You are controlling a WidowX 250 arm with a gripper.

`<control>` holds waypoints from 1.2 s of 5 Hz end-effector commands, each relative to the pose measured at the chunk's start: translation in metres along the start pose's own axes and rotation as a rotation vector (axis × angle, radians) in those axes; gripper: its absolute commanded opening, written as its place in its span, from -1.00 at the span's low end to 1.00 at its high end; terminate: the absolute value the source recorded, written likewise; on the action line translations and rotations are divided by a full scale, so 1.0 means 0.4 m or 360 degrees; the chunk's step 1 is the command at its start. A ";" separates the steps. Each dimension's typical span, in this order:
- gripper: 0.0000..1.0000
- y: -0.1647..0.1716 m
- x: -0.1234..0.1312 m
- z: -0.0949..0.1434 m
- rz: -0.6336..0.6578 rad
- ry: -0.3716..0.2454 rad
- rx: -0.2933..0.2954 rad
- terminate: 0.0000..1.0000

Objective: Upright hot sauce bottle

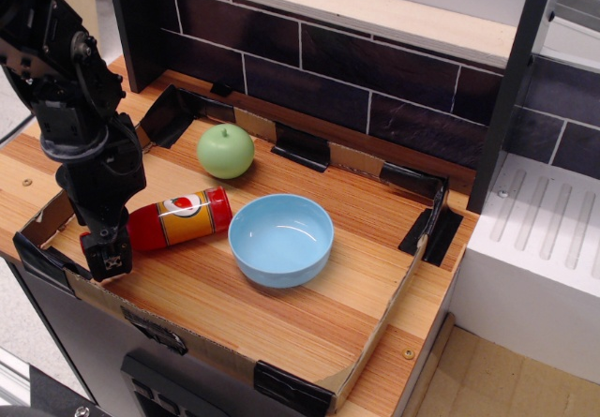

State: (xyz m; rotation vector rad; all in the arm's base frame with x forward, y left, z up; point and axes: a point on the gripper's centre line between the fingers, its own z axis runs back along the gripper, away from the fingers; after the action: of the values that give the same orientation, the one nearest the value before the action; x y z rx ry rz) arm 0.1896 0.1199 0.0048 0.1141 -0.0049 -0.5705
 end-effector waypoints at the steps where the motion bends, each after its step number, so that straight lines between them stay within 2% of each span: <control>1: -1.00 0.020 -0.002 0.023 -0.0019 -0.0008 0.0031 -1.00; 2: -1.00 0.019 -0.002 0.027 -0.0030 0.0026 0.0021 -1.00; 3: -1.00 0.017 -0.002 0.052 -0.0027 0.0115 0.0049 -1.00; 5: -1.00 -0.002 0.000 0.160 0.0126 0.0457 0.0054 -1.00; 6: -1.00 -0.003 -0.001 0.184 0.0165 0.0639 0.0069 -1.00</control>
State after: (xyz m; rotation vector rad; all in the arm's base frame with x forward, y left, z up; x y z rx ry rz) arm 0.1716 0.1052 0.0708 0.2494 0.4063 -0.4347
